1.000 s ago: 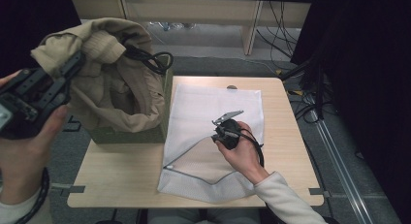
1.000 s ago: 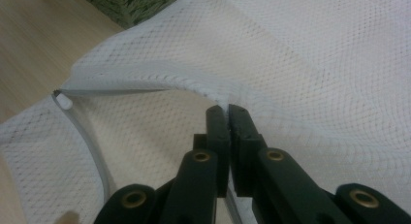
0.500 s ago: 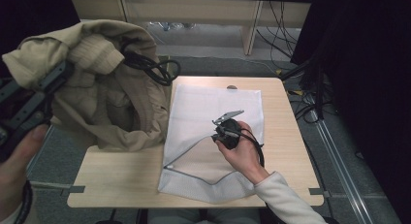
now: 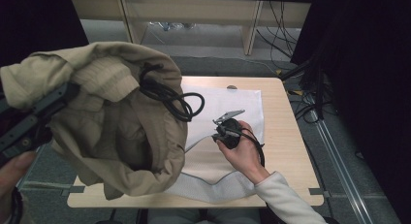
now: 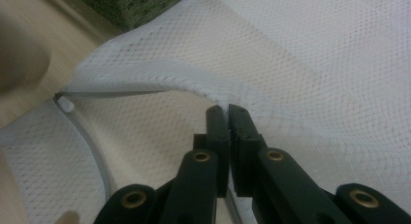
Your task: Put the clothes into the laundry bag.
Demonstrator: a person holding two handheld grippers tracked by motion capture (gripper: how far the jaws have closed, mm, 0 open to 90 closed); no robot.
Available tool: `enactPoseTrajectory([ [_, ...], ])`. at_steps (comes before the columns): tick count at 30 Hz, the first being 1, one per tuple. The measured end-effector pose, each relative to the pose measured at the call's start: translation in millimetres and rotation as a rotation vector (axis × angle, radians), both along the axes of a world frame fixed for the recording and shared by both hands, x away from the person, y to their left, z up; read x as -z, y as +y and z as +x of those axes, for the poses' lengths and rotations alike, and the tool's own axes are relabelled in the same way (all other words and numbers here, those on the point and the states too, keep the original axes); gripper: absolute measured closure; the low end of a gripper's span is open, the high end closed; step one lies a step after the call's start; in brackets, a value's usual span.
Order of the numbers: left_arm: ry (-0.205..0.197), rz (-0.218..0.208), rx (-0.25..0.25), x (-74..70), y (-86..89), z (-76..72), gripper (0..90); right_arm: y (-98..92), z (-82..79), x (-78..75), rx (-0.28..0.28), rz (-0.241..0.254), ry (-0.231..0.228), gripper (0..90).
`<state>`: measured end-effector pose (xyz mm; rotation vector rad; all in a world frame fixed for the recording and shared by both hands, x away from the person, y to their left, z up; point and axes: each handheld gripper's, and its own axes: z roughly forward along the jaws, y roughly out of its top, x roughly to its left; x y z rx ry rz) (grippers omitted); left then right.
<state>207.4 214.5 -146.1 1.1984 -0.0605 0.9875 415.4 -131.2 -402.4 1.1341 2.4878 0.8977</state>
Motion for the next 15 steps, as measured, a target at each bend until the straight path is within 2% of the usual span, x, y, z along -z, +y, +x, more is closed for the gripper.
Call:
enactPoseTrajectory([
  [1,0.017,0.009,0.021,0.9,-0.5,1.4,85.3,1.4,-0.4,0.2,0.02,0.013,0.007,89.5],
  [3,0.041,0.034,0.057,3.5,-2.6,3.9,85.2,0.5,0.0,0.5,0.011,0.006,0.006,89.5],
  [4,0.051,0.047,0.069,5.4,-4.2,5.5,85.1,-0.8,0.9,-0.4,-0.006,-0.006,0.01,89.5],
  [7,0.096,0.076,0.093,15.7,-11.4,14.4,85.0,0.4,1.0,1.1,0.011,0.006,-0.002,89.5],
  [11,0.192,0.125,0.084,41.4,-27.0,35.4,85.0,-0.5,0.4,-0.7,0.012,0.006,0.013,89.6],
  [13,0.248,0.171,0.062,56.0,-34.1,46.5,85.0,-0.9,0.2,-0.9,0.009,0.008,0.011,89.6],
  [15,0.288,0.201,0.059,70.6,-43.5,58.1,85.1,-0.7,-0.1,-1.4,0.022,0.02,0.015,89.6],
])
